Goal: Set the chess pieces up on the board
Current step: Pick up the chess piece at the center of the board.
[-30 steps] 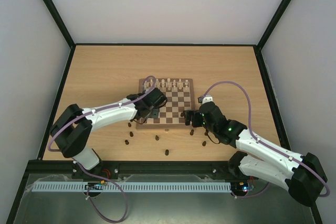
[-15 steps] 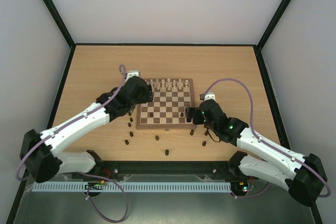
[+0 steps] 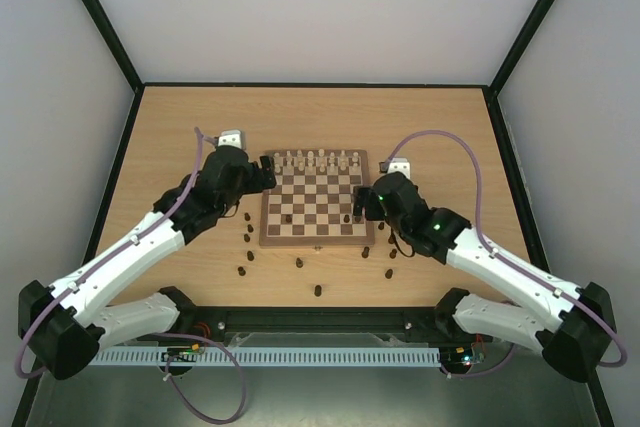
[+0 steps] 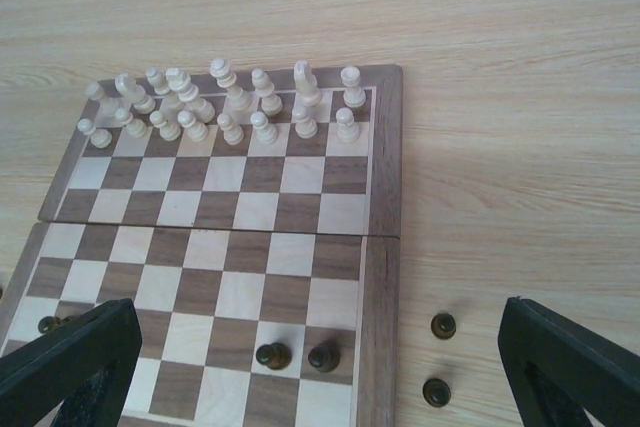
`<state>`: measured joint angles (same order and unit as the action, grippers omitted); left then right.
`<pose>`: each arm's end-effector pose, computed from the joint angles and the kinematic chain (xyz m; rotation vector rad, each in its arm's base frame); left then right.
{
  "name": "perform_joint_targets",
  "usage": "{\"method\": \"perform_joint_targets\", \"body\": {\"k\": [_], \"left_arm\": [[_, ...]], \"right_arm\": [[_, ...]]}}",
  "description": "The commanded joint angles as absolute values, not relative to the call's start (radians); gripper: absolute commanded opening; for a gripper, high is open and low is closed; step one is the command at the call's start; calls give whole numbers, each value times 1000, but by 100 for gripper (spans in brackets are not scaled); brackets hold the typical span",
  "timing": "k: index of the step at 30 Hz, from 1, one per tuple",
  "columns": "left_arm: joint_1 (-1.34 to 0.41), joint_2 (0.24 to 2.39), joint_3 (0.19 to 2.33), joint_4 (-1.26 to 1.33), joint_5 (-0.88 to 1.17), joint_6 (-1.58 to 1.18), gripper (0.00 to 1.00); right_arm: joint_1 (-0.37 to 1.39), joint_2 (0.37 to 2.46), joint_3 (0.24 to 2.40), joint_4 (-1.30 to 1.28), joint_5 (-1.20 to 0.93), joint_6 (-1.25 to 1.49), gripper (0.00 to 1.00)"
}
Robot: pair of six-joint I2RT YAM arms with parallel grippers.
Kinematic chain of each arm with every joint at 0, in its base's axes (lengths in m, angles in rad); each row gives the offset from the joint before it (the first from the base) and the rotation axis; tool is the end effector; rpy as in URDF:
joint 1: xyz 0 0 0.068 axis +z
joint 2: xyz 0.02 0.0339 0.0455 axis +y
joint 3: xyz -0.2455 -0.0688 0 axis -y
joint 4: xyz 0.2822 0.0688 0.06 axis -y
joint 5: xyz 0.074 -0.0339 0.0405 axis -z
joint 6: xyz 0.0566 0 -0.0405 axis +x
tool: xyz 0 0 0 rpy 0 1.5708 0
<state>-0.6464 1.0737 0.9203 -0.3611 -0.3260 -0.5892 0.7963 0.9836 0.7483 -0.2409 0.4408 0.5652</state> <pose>0.2521 -0.1675 0.2827 -0.1396 2.0782 -0.4227 0.2156 0.1859 0.2530 0.0407 2.0228 0.4198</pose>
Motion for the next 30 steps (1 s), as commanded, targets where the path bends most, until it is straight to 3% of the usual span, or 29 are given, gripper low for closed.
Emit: {"method": "perform_joint_targets", "body": {"k": [1, 15, 30], "left_arm": [[-636, 1054, 863, -273, -305, -579, 99], [-533, 1131, 770, -166, -224, -589, 99], [-509, 1193, 751, -198, -177, -625, 99]], "right_arm": [[801, 1049, 798, -228, 486, 547, 99], [790, 1287, 850, -111, 429, 527, 99], [714, 1282, 836, -196, 364, 547, 99]]}}
